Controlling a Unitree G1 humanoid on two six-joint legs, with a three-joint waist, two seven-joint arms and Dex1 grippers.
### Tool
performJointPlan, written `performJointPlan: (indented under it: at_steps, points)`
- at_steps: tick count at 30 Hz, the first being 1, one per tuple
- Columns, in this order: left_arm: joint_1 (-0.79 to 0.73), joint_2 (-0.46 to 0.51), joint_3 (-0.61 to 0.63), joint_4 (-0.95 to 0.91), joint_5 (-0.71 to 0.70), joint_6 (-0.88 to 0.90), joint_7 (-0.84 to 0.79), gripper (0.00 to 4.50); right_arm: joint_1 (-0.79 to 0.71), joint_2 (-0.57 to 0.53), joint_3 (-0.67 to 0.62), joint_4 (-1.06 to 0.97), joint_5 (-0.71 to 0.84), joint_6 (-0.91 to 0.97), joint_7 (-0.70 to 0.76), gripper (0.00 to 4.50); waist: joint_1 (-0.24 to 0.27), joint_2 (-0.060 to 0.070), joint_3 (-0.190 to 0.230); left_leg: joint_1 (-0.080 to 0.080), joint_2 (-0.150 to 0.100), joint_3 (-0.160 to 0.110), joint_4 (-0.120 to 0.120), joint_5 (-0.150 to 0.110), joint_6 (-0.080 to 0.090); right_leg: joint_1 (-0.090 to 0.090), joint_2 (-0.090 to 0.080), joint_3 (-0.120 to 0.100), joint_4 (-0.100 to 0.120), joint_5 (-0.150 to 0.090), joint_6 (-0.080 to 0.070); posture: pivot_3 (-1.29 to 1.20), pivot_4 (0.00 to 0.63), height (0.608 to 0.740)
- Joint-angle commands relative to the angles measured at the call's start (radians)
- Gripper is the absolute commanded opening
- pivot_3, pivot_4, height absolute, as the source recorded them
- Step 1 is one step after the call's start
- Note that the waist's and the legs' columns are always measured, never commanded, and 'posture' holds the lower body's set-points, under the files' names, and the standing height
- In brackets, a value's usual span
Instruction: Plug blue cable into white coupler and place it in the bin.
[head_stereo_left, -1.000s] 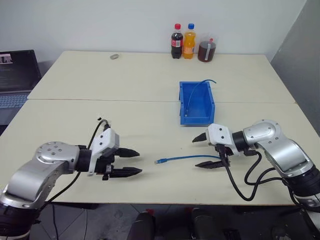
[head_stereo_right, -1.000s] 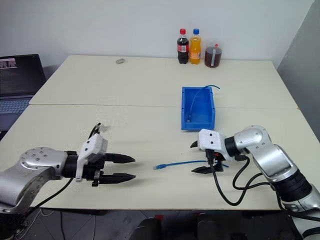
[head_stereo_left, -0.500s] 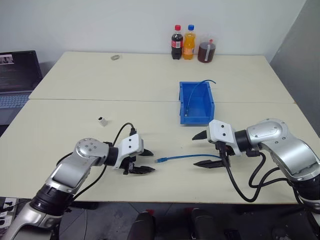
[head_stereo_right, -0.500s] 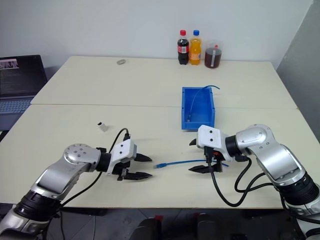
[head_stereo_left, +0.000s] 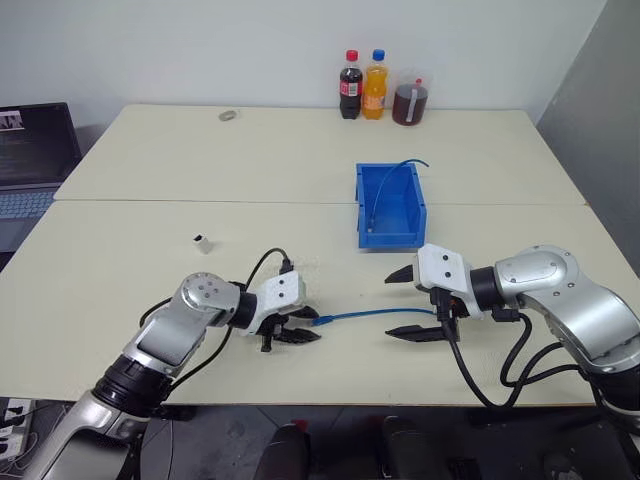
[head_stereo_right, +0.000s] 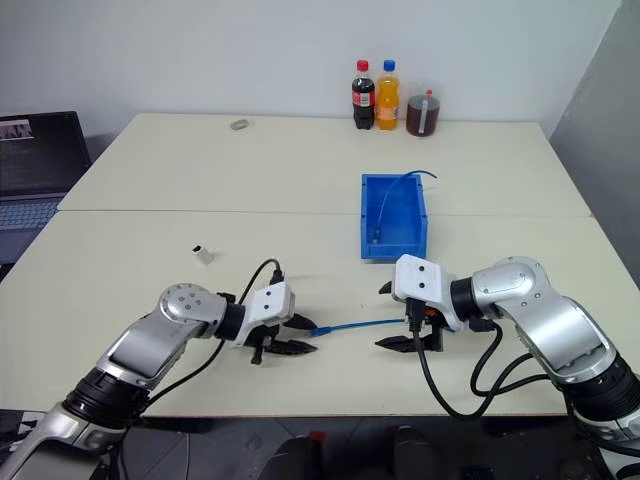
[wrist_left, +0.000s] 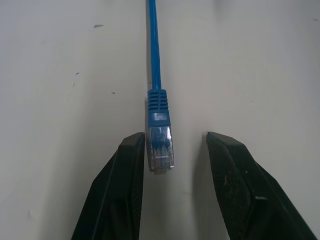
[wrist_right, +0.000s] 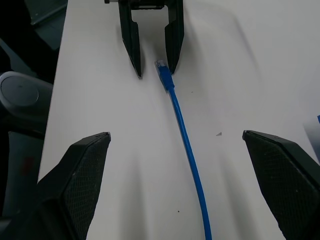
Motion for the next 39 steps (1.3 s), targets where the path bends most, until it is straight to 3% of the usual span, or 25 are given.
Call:
performJointPlan:
  at_steps: [1, 12, 21, 26, 35, 39]
  points:
    - [0.009, 0.017, -0.016, 0.028, 0.048, -0.010, 0.005, 2.05, 0.002, -0.014, -0.035, -0.038, 0.016, 0.008, -0.015, 4.50, 0.000, 0.000, 0.000, 0.000, 0.000, 0.000, 0.000, 0.000, 0.000, 0.000, 0.000, 0.000, 0.000, 0.000, 0.000, 0.00, 0.150, 0.740]
    - [0.009, 0.009, -0.040, 0.052, 0.093, -0.019, 0.004, 2.05, -0.008, -0.013, -0.029, -0.028, 0.011, 0.012, -0.033, 4.50, 0.000, 0.000, -0.001, 0.004, 0.000, 0.000, 0.000, 0.000, 0.000, 0.004, 0.000, 0.000, 0.000, 0.000, 0.000, 0.00, 0.150, 0.740]
    - [-0.002, 0.009, -0.037, 0.088, 0.123, -0.031, 0.018, 0.34, -0.004, -0.004, -0.031, -0.031, 0.018, 0.021, -0.053, 4.50, 0.000, 0.000, -0.001, 0.005, 0.000, -0.001, 0.000, 0.000, 0.000, 0.005, 0.000, 0.000, 0.000, 0.000, 0.000, 0.00, 0.150, 0.740]
    - [-0.016, -0.001, -0.035, 0.135, 0.152, -0.084, 0.044, 0.24, -0.006, 0.005, -0.049, -0.043, 0.047, 0.045, -0.062, 4.50, 0.000, 0.000, -0.002, 0.005, 0.000, -0.001, 0.000, 0.000, 0.000, 0.005, 0.000, 0.000, 0.000, 0.000, 0.000, 0.00, 0.150, 0.740]
    - [-0.045, -0.196, 0.119, 0.211, 0.010, -0.150, 0.177, 0.24, 0.032, 0.099, -0.232, -0.119, 0.379, 0.247, -0.083, 4.50, 0.010, 0.001, -0.003, 0.004, -0.001, -0.004, 0.003, 0.000, 0.000, 0.007, 0.000, -0.002, 0.000, 0.001, 0.002, 0.00, 0.150, 0.740]
    - [-0.044, -0.275, 0.196, 0.237, -0.048, -0.250, 0.213, 0.24, 0.078, 0.095, -0.252, -0.142, 0.451, 0.279, -0.101, 4.50, 0.010, 0.000, -0.003, 0.002, -0.001, -0.004, 0.003, 0.000, 0.000, 0.006, -0.001, -0.002, -0.001, 0.001, 0.002, 0.00, 0.150, 0.740]
